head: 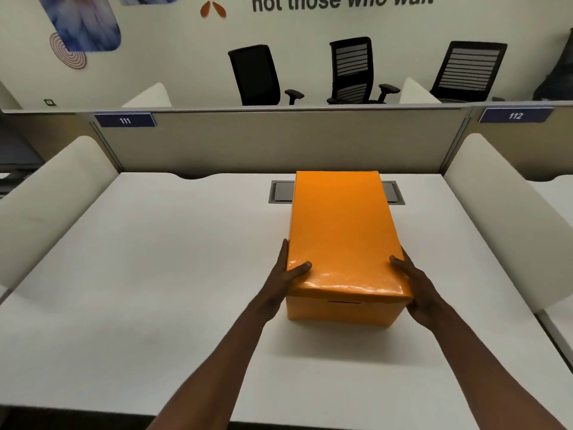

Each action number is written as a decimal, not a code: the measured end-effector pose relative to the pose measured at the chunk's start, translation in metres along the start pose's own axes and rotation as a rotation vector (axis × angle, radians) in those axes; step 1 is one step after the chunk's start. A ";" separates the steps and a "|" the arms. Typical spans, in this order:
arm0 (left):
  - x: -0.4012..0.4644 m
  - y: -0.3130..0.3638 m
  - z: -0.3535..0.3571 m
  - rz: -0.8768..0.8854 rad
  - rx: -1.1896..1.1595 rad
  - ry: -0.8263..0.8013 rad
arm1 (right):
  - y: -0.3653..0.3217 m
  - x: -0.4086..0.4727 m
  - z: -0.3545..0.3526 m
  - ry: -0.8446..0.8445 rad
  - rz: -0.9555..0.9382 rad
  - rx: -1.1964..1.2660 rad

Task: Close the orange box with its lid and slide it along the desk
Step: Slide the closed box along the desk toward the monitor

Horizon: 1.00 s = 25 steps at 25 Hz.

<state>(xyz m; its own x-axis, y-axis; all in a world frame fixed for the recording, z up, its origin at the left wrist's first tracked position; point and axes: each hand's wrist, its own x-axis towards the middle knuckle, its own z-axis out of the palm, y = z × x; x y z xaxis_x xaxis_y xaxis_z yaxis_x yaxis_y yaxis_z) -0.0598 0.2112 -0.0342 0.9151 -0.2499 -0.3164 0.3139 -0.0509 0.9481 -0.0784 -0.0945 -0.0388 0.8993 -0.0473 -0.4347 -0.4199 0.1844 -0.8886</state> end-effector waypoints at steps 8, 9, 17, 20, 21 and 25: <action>-0.026 0.010 -0.081 0.113 0.000 0.078 | -0.008 0.007 0.086 -0.094 -0.073 0.007; -0.030 0.015 -0.102 0.121 0.004 0.095 | -0.010 0.013 0.109 -0.118 -0.081 -0.002; -0.042 0.033 -0.269 0.104 0.029 0.201 | -0.016 0.061 0.291 -0.197 -0.079 -0.094; -0.036 0.029 -0.313 0.090 0.056 0.177 | -0.008 0.071 0.333 -0.191 -0.079 -0.103; -0.034 0.028 -0.323 0.090 0.065 0.164 | -0.004 0.073 0.340 -0.182 -0.071 -0.094; -0.025 0.024 -0.349 0.090 0.084 0.105 | 0.015 0.081 0.360 -0.151 -0.060 -0.033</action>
<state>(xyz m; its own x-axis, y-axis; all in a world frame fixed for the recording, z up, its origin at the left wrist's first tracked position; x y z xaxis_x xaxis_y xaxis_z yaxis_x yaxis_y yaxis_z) 0.0136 0.5533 -0.0146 0.9614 -0.1544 -0.2275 0.2113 -0.1145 0.9707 0.0319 0.2575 -0.0348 0.9300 0.0910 -0.3562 -0.3665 0.1528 -0.9178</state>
